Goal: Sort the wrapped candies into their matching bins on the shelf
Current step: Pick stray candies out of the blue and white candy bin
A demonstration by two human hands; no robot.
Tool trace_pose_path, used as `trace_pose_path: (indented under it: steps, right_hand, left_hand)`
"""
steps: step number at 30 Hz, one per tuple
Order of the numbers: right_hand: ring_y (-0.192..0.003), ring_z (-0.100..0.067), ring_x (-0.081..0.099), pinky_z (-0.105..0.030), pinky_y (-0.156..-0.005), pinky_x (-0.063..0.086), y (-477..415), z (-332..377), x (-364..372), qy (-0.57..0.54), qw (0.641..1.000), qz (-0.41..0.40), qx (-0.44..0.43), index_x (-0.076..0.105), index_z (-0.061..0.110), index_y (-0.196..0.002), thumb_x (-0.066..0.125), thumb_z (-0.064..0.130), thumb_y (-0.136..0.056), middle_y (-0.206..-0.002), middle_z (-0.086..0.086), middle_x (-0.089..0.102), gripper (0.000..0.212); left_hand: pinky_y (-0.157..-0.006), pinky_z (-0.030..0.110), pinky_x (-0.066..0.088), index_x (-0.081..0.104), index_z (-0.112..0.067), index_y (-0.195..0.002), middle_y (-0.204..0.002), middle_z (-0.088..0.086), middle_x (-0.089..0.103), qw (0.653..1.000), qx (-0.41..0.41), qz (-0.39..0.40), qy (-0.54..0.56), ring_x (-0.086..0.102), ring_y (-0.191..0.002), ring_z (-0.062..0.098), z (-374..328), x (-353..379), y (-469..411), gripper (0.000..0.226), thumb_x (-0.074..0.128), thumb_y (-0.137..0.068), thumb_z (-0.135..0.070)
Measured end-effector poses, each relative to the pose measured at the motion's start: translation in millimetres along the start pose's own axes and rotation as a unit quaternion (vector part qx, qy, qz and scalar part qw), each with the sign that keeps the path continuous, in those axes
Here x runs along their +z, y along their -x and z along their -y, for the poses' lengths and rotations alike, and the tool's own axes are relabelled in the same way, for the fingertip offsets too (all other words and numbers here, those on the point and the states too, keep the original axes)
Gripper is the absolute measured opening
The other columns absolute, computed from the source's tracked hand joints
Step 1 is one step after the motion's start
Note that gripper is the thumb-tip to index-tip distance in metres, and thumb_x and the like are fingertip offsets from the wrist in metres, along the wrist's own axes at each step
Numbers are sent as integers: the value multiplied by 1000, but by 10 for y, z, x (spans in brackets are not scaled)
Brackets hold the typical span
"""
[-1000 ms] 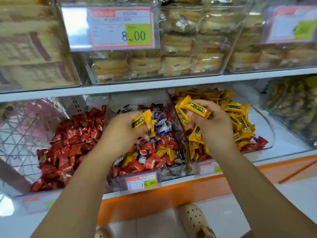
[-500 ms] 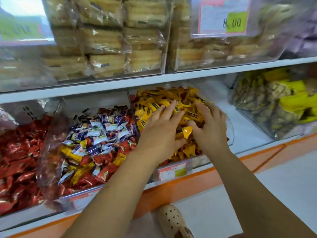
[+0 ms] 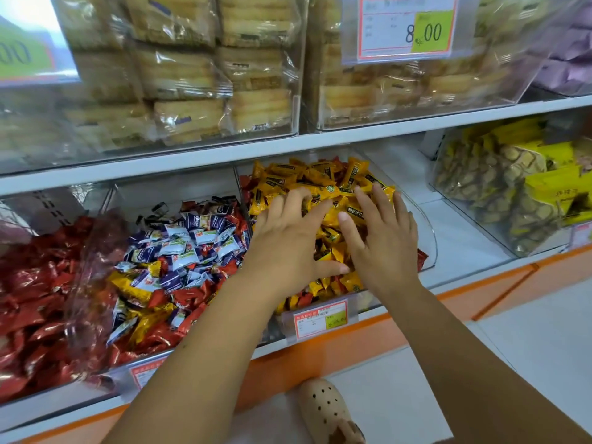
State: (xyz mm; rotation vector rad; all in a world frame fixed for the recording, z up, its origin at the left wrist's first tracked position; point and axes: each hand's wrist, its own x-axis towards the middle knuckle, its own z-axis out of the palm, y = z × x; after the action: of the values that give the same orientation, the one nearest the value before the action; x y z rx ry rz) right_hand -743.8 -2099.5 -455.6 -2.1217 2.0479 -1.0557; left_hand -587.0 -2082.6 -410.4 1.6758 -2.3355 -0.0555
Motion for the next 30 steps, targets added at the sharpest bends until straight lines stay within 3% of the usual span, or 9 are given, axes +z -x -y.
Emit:
trace_pose_path:
  steps: [4, 8, 11, 16, 24, 27, 30]
  right_hand:
    - [-146, -26, 13, -52, -113, 19, -35, -8, 5, 18, 1000, -15, -5, 37, 32, -145, 16, 69, -88, -156, 2, 28, 71]
    - [-147, -26, 8, -55, -115, 12, -4, 3, 47, 48, 998, 43, -8, 28, 37, -147, 6, 73, -84, -160, 3, 15, 76]
    - [-148, -23, 5, -53, -116, 10, 4, -14, 38, 38, 997, 61, 2, 22, 40, -148, 5, 73, -83, -161, 6, 9, 75]
    - [-147, -22, 9, -53, -116, 12, 8, 10, -17, 24, 998, 63, 17, 29, 40, -146, 17, 68, -88, -160, 5, 14, 65]
    - [-146, -26, 13, -57, -114, 15, 15, 210, -221, -1, 998, 52, 17, 38, 42, -142, 19, 68, -87, -158, 5, 21, 64]
    - [-145, -20, 18, -49, -117, 17, 74, 392, -357, -82, 995, 52, -17, 48, 35, -137, 31, 58, -95, -153, 4, 32, 51]
    - [-134, -11, 36, -31, -112, 29, 194, 647, -436, -155, 983, 71, -70, 58, 27, -130, 50, 30, -97, -139, 7, 50, 33]
  left_hand:
    - [-118, 48, -8, 2, -34, -151, -158, -8, -18, 996, 16, 77, -42, -19, -145, 14, 29, 25, 10, 77, 37, -91, -64]
    - [-116, 56, -6, -5, -27, -152, -158, -4, -22, 991, 24, 87, -94, -21, -144, 16, 9, 78, 49, 73, 27, -95, -61]
    - [-115, 58, -5, -5, -28, -151, -158, -3, -21, 992, 25, 78, -94, -21, -145, 15, 14, 88, 70, 77, 31, -93, -62]
    - [-116, 53, -8, -5, -32, -152, -157, -6, -23, 996, 27, 79, -34, -24, -143, 13, 69, 49, 94, 88, 50, -88, -59]
    - [-118, 43, -11, 3, -36, -151, -157, -11, -20, 995, 31, 79, 59, -25, -142, 8, 177, -123, 268, 84, 55, -88, -55]
    - [-115, 31, -12, 12, -37, -151, -158, -15, -11, 990, 12, 55, 129, -17, -142, 1, 347, -323, 425, 77, 56, -90, -50]
    - [-113, 22, 4, 25, -36, -148, -158, -16, 9, 986, -32, 26, 159, 4, -144, 3, 632, -543, 686, 66, 58, -91, -41]
